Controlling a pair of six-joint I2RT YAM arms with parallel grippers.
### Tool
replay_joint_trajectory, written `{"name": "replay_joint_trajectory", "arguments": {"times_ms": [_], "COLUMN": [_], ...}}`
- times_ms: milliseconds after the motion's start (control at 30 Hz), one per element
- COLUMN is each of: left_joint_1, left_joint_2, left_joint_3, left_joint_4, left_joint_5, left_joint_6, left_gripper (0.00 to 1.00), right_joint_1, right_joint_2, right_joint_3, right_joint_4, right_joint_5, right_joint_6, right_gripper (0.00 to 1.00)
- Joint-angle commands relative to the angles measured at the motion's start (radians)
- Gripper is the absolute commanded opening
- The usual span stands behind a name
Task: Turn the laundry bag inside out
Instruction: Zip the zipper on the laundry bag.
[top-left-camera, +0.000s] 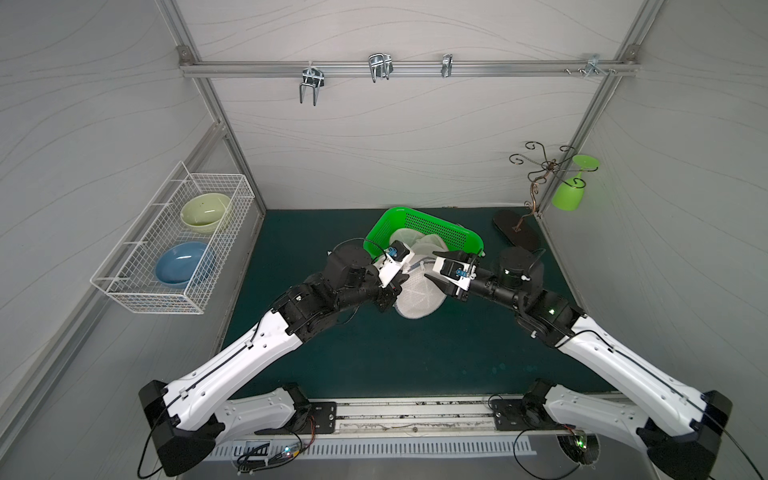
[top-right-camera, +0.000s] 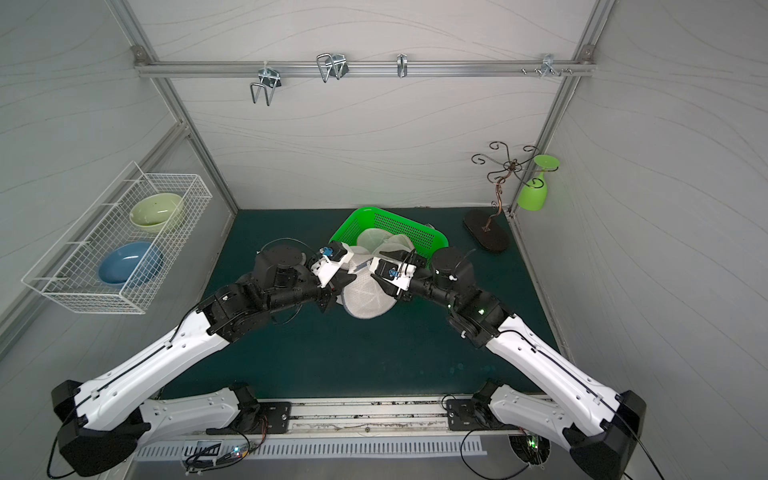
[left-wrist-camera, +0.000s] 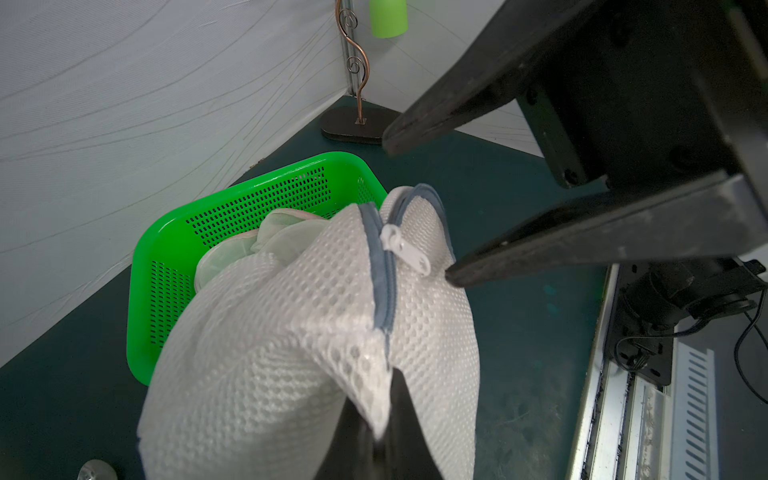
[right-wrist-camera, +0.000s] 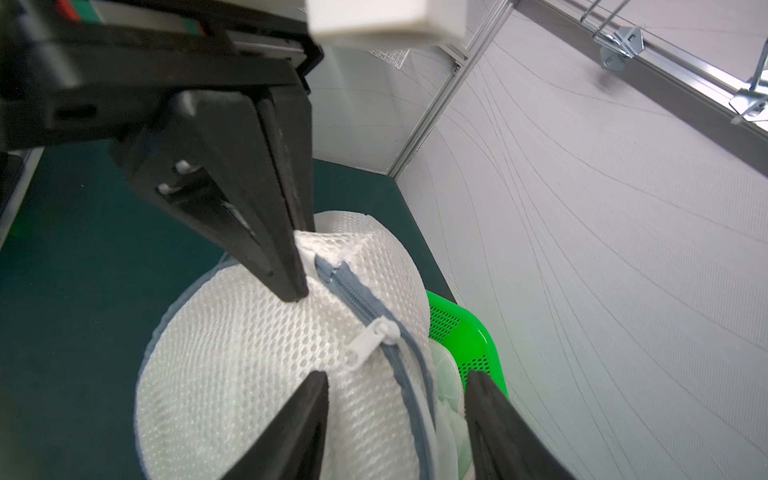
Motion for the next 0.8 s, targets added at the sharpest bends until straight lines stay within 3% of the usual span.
{"name": "replay_joint_trajectory", "arguments": {"times_ms": [0, 200, 433, 767], "left_joint_1": [0.002, 0.001, 0.002, 0.002], "left_joint_2": [-0.003, -0.006, 0.004, 0.003], "left_joint_3": [0.052, 0.049, 0.049, 0.055], "left_joint_4": [0.034, 0.033, 0.028, 0.022], "left_joint_5": [0.011, 0.023, 0.02, 0.011], "left_joint_6": [-0.02, -0.034, -0.04, -0.025], "left_gripper": [0.0, 0.0, 0.0, 0.0], "right_joint_1": [0.014, 0.036, 0.052, 0.054], "right_joint_2": [0.021, 0.046, 0.029, 0.031], "right_joint_3": [0.015, -0.01, -0.036, -0.042], "right_joint_4": [0.075, 0.166, 0.216, 0.183], "right_joint_5": [0.022, 0.079, 0.095, 0.086], "right_joint_6": [-0.095, -0.206, -0.222, -0.225], "right_gripper": [0.57, 0.52, 0.41, 0.17]}}
